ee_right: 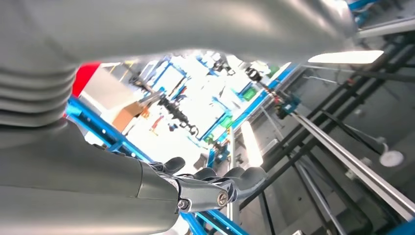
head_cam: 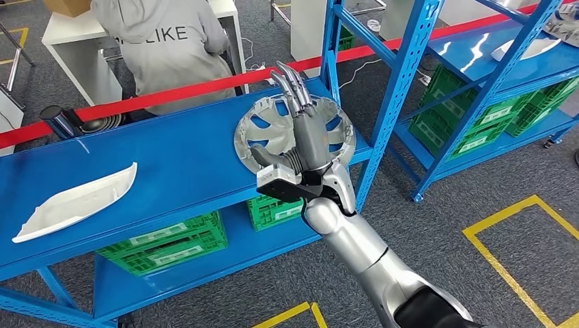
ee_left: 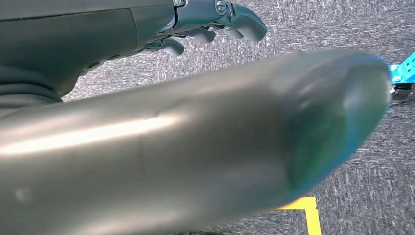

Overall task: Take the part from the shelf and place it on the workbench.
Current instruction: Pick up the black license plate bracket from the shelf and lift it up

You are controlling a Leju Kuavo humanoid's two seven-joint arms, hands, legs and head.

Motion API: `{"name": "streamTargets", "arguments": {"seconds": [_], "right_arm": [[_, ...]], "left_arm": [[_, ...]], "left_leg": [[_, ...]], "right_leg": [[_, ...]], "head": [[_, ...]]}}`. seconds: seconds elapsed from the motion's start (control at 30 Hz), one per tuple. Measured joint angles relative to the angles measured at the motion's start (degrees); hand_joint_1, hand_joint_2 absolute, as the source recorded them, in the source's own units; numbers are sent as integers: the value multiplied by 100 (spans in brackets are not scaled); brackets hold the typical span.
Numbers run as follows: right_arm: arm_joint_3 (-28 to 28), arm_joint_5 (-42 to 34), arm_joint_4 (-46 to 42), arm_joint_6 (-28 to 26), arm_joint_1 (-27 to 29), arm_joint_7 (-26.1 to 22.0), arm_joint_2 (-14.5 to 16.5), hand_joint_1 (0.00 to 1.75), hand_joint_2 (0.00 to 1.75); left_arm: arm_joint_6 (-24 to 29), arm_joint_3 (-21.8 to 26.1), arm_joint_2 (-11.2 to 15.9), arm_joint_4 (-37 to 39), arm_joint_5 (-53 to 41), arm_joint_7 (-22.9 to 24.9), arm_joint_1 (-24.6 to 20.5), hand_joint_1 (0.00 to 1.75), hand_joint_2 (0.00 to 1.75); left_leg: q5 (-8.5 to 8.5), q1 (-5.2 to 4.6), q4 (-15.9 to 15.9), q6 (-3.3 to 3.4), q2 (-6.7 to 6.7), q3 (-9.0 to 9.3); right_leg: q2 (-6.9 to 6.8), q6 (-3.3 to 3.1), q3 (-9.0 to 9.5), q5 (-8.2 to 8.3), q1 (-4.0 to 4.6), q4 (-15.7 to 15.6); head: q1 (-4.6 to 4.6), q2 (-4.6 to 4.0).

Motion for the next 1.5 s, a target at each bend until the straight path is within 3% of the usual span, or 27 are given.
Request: {"name": "streamTargets", "arguments": {"seconds": [0.37,0.67,0.97,1.3,1.5], "right_arm": [[126,275,1734,-7,-916,212,2,0,175],[118,179,2840,96,-1230,224,4,0,175],[-242,-307,3885,1062,-1375,16,4,0,175],[-369,-319,4322,1356,-1473,10,4,0,175],[-510,-724,4456,2274,-1581,-146,20,0,175]], "left_arm": [[37,-5,-67,21,-145,177,-27,0,0],[59,-30,-82,21,-186,236,-34,0,0],[75,-38,-90,22,-239,299,-64,0,0],[75,-42,-90,21,-270,307,-149,0,0],[77,-39,-91,23,-200,303,-198,0,0]], "left_leg": [[0,-1,6,1,-4,9],[-1,-1,6,1,-3,10],[-1,-1,7,1,-4,9],[-1,-1,7,1,-3,9],[-1,-1,7,1,-4,9]], "right_leg": [[-4,3,5,1,-2,-2],[-3,3,5,1,-1,-3],[-4,3,5,2,-2,-3],[-2,3,5,1,-1,-3],[-4,3,5,2,-1,-3]], "head": [[1,1],[0,0],[1,1],[1,1],[1,0]]}}
